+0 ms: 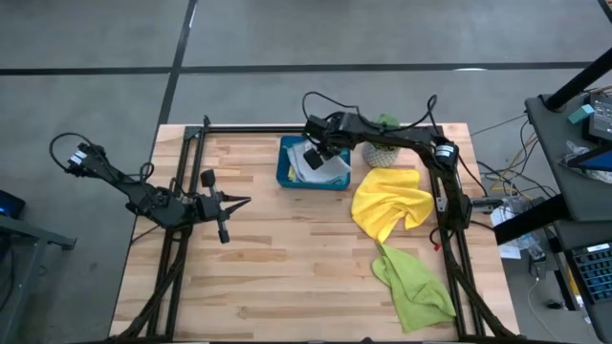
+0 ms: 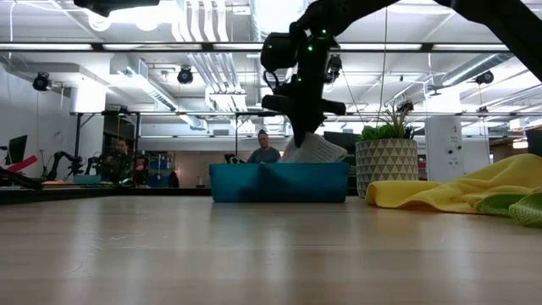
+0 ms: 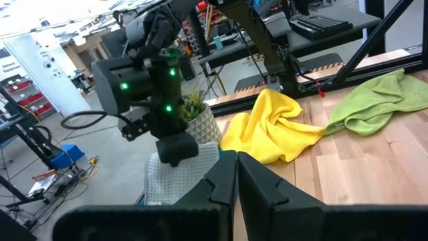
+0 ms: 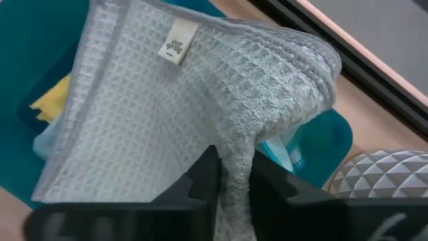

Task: Fold microfiber towels
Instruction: Put the folded grey microfiber cloth into the bin

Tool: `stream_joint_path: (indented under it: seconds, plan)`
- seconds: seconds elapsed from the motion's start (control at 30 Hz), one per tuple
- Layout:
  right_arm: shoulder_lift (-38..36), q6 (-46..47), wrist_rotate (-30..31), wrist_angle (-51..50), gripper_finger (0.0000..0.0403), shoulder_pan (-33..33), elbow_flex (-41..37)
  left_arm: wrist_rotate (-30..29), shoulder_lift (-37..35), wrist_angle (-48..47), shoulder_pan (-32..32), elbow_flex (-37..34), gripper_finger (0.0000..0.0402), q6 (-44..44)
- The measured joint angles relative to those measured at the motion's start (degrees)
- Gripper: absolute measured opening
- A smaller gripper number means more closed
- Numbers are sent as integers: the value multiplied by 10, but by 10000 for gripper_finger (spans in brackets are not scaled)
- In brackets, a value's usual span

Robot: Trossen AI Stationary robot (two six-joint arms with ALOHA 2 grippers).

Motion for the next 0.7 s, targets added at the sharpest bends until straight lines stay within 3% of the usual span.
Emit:
stream_joint_path:
  seconds: [0.37,0.53,0.7]
  plan:
    - [0,0,-20,-73,170,-4,63,0,5,0,0,0,2,0]
    - [1,-23,-91,-31,188,17,69,0,4,0,0,0,2,9]
    - [27,-24,-116,2,189,43,68,0,5,0,0,0,2,9]
